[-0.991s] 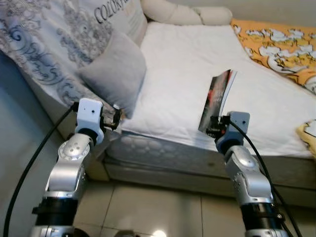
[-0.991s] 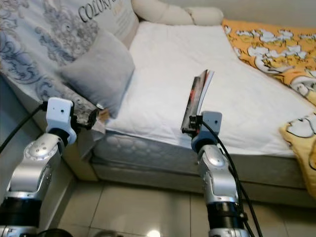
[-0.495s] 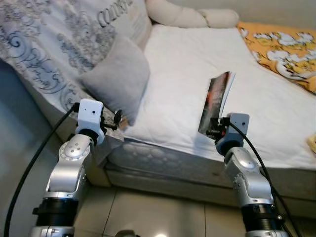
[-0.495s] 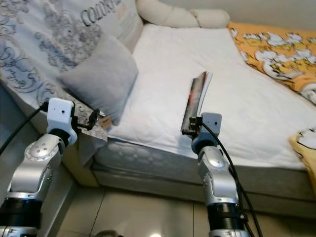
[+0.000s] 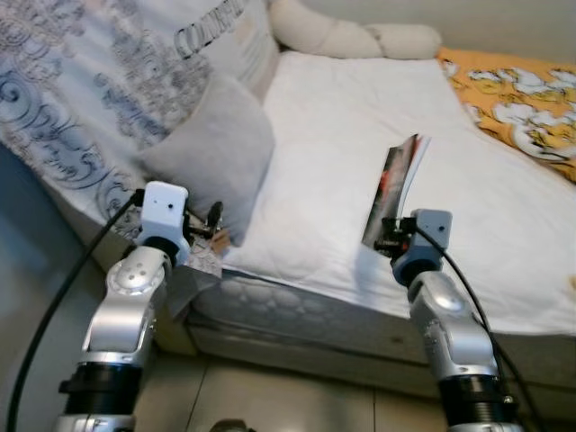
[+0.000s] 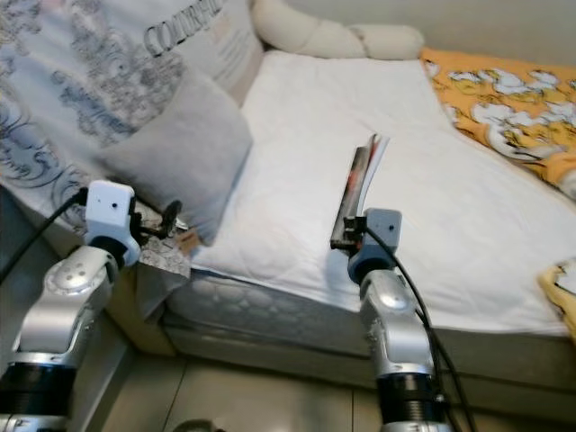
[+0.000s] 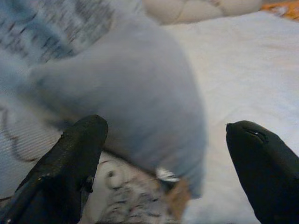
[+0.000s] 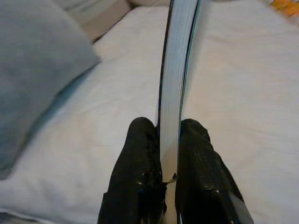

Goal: Clean up the room

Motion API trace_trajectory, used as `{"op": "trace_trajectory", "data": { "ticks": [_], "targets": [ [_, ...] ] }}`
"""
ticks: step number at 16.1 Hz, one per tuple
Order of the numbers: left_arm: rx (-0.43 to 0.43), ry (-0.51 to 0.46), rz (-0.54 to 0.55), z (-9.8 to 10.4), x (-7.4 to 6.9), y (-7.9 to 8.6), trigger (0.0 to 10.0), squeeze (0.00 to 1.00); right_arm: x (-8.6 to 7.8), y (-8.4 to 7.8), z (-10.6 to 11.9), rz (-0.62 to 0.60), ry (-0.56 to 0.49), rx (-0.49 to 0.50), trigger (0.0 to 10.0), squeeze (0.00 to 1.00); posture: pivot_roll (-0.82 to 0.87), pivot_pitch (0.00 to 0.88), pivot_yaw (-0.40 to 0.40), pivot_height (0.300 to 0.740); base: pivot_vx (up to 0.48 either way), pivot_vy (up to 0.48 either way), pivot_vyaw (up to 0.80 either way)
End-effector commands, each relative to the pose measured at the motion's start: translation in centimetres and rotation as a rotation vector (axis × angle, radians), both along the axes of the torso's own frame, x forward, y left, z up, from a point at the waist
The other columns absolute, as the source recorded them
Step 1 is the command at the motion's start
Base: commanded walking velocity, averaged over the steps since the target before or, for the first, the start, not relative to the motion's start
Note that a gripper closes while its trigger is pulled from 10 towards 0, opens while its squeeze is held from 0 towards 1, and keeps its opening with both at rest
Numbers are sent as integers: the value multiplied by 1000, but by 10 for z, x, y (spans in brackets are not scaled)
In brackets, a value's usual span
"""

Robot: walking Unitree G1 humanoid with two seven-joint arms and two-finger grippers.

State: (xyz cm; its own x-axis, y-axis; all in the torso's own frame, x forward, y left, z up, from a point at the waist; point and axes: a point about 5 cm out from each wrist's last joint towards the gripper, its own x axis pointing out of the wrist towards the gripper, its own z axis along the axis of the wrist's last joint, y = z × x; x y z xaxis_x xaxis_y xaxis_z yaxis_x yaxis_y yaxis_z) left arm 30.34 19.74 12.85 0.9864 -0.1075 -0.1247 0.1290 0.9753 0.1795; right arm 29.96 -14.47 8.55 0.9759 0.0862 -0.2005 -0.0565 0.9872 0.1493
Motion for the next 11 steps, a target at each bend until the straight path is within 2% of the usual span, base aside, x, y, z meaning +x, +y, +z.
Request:
{"op": "trace_trajectory", "data": {
  "ticks": [1,11],
  "targets": [
    [1,-10,-7,3,1,-2,10000,0,5,6,15,33,-68,-6,10000,0,106,0,-5,740,375,0,0],
    [2,-11,-6,3,1,-3,10000,0,4,6,14,38,-69,-15,10000,0,107,0,-5,740,376,0,0]
  ]
}}
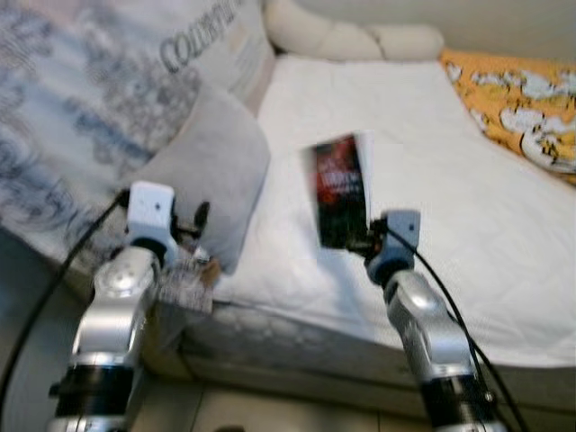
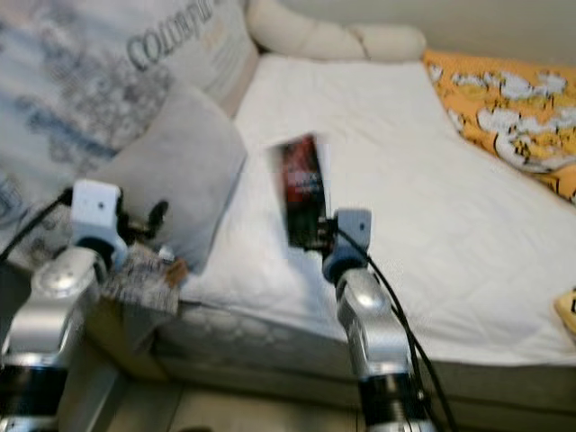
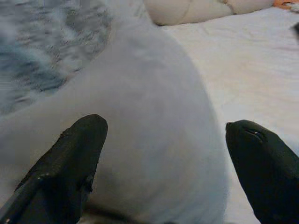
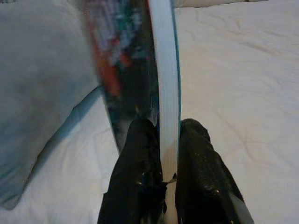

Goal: Clean up the room

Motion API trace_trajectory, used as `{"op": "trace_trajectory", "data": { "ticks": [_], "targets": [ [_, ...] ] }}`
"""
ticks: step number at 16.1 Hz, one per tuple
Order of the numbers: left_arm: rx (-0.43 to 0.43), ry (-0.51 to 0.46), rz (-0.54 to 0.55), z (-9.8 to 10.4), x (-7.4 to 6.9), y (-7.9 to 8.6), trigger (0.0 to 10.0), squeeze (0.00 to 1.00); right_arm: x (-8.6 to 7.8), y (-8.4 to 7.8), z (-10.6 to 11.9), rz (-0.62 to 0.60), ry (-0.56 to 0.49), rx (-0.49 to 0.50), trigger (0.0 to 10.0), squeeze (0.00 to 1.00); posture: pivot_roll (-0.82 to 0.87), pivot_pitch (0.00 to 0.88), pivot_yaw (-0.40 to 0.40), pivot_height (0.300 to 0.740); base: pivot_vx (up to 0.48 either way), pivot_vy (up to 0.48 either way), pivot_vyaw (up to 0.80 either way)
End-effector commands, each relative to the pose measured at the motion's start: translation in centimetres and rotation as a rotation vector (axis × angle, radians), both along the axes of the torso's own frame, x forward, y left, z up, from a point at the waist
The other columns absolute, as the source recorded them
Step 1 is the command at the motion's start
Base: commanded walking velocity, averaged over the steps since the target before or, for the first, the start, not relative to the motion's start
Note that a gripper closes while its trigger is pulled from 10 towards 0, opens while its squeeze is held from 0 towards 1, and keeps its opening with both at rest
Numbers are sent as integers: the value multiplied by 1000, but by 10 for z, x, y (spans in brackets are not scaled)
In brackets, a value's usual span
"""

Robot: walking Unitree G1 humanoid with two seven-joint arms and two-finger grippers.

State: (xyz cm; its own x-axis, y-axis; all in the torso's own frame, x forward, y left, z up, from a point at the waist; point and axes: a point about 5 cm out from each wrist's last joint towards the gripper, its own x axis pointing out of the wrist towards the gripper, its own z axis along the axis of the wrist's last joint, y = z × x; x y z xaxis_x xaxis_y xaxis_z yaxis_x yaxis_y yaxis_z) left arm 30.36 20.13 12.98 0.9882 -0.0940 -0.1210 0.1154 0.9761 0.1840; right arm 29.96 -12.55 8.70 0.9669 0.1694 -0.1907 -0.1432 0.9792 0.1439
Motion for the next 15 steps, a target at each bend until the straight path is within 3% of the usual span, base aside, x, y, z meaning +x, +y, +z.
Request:
{"op": "trace_trajectory", "data": {
  "ticks": [1,12,15],
  "targets": [
    [-2,-7,-19,2,1,-7,10000,0,4,-13,12,-49,-59,-8,10000,0,107,0,-4,740,375,0,0],
    [10,-4,-37,2,1,-11,10000,0,3,-14,9,-43,-47,-19,10000,0,112,0,-4,740,376,0,0],
    [22,-22,-58,6,-1,-17,10000,0,1,-23,8,-47,-43,-34,10000,0,118,0,-6,740,374,0,0]
  ]
}}
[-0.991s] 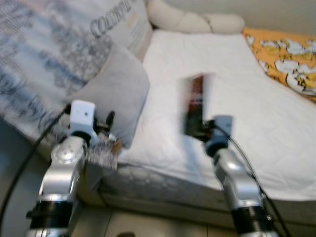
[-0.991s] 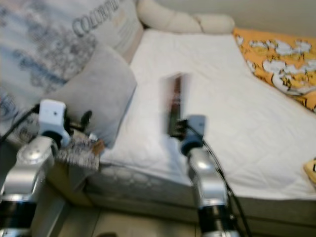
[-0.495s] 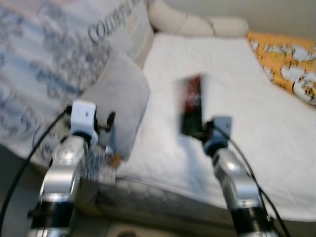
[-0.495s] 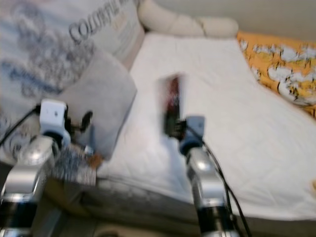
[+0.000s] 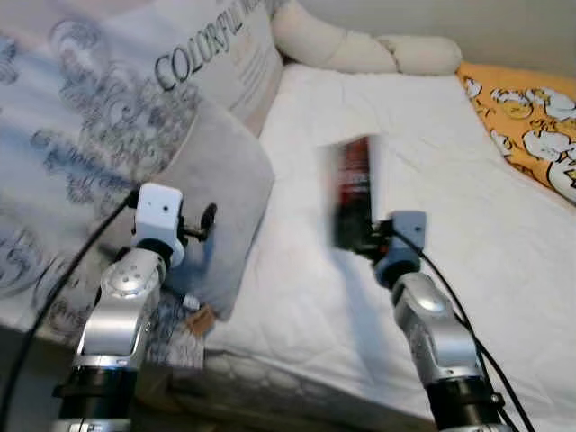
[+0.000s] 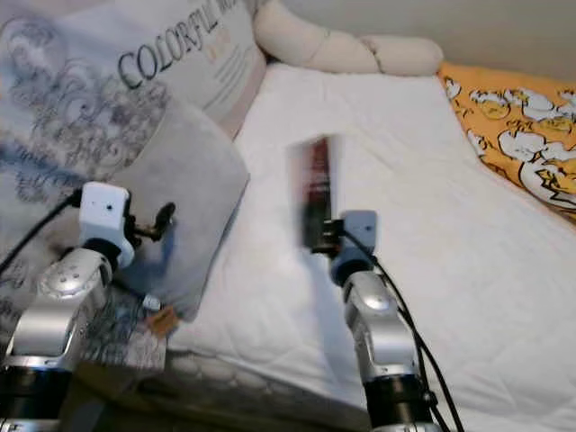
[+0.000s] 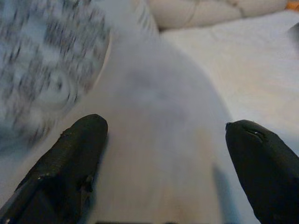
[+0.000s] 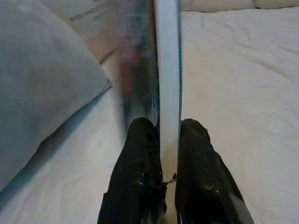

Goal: Clean up the room

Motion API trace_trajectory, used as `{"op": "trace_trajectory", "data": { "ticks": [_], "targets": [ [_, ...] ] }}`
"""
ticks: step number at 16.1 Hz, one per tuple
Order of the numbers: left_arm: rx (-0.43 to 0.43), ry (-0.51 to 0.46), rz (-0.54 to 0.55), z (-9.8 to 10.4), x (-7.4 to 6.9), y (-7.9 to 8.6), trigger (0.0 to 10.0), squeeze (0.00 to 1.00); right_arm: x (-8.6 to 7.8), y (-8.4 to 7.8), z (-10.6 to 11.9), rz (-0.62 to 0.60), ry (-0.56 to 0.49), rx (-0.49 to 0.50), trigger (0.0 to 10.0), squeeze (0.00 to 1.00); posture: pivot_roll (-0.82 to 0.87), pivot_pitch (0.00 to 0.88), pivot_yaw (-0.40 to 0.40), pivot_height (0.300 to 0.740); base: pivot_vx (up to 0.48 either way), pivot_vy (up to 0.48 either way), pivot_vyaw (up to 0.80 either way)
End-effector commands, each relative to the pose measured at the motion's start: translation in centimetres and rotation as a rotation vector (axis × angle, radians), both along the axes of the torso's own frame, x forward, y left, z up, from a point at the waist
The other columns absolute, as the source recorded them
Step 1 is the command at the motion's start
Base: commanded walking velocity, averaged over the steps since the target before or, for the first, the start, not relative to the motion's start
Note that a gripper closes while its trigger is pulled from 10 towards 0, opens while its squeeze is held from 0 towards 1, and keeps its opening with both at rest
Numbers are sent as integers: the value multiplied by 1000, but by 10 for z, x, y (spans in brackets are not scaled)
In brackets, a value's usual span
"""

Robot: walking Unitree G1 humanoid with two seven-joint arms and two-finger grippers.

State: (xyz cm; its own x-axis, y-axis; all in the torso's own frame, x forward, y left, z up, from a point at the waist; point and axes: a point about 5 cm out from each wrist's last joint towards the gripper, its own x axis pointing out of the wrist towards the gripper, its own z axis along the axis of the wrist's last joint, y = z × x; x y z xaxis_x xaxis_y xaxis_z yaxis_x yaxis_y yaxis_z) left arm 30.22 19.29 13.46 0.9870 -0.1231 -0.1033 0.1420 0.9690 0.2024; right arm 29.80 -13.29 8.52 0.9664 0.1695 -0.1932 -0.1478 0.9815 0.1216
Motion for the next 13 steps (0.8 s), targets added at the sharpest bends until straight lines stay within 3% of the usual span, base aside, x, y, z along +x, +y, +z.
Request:
{"op": "trace_trajectory", "data": {
  "ticks": [1,4,7,8,11,13],
  "targets": [
    [9,1,-31,1,-2,-10,10000,0,1,-20,9,-55,-41,-15,10000,0,115,0,-5,740,322,0,0],
    [3,13,-34,-4,-14,-12,10000,0,-6,-32,10,-84,-50,-37,10000,0,108,0,-10,740,0,0,0],
    [3,42,-70,-12,-9,-19,10000,0,-3,-44,1,-130,-28,-27,10000,0,93,0,16,740,0,0,0],
    [45,74,-164,-12,-4,-24,10000,0,7,-45,3,-150,-29,12,10000,0,79,0,41,740,0,0,0],
    [130,207,-442,-18,6,-37,10000,0,37,-27,7,-53,8,47,10000,0,61,0,98,740,0,0,0],
    [196,314,-673,-23,-2,-45,10000,0,51,-16,8,-16,63,204,10000,0,67,0,108,740,0,0,0]
  ]
}}
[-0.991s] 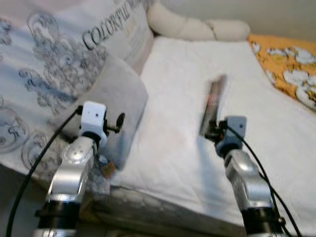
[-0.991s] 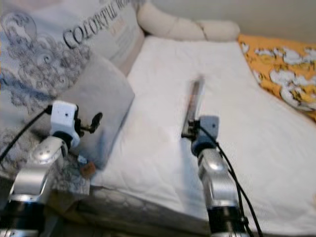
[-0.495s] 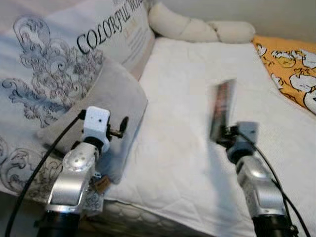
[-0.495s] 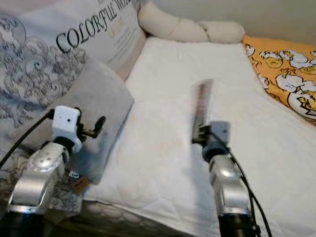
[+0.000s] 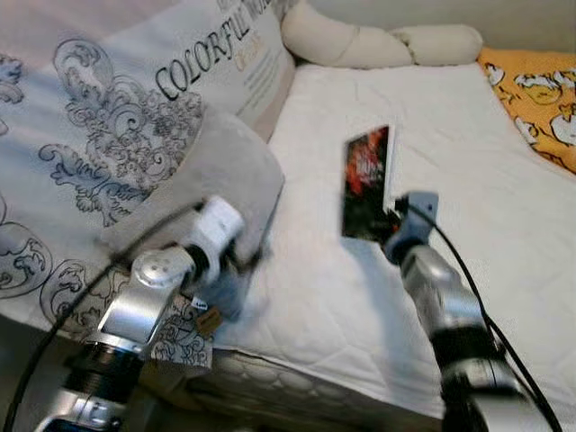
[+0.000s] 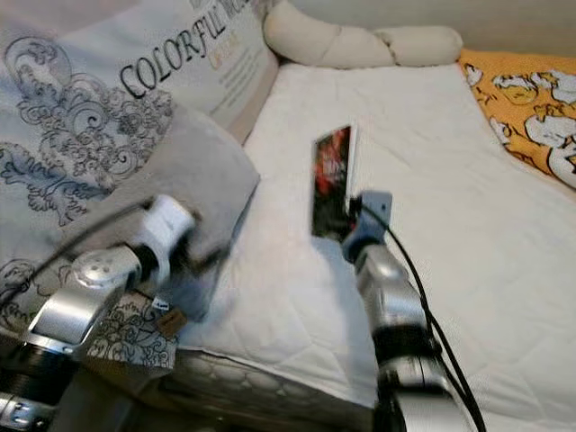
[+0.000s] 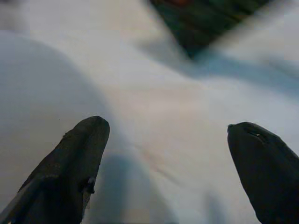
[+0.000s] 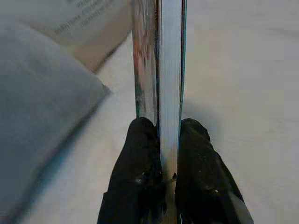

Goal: Clean up the room

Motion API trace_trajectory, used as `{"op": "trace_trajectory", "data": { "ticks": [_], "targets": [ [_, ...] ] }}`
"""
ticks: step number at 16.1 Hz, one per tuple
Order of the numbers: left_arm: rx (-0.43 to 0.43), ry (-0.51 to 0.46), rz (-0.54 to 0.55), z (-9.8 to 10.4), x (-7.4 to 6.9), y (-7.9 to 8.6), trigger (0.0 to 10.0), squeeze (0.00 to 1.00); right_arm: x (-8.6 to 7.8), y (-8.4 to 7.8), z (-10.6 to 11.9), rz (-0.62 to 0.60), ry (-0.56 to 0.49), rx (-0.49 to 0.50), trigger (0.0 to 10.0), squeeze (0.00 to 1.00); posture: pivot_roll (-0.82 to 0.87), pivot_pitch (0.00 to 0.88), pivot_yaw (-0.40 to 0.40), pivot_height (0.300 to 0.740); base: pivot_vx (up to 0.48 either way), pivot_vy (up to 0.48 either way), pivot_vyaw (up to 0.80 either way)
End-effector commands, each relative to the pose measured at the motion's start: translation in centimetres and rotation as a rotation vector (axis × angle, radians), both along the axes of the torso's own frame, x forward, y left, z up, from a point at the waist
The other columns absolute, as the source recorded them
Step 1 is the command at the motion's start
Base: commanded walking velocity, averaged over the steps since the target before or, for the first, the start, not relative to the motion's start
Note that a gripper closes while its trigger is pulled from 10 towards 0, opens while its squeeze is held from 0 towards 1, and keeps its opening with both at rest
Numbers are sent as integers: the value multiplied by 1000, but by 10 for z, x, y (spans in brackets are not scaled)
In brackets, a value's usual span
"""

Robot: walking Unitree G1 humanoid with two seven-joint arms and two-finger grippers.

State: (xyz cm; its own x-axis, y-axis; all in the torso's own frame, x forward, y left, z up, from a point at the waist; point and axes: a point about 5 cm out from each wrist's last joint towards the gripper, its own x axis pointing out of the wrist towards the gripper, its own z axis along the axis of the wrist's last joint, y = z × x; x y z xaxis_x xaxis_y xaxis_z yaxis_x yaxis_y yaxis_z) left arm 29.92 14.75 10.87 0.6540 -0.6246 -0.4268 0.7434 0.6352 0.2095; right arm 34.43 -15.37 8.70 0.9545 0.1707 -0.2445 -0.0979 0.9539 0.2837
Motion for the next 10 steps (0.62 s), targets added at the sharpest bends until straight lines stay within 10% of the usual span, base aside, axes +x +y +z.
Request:
{"op": "trace_trajectory", "data": {
  "ticks": [1,5,10],
  "targets": [
    [30,27,-66,2,0,0,10000,0,6,7,6,29,-11,74,10000,0,67,0,110,740,0,0,0],
    [38,175,-230,-3,-10,0,10000,0,8,24,-13,188,218,305,10000,0,80,0,91,740,0,0,0],
    [20,248,-221,-7,-21,9,10000,0,-10,32,-40,300,419,357,10000,0,132,0,33,740,0,0,0]
  ]
}}
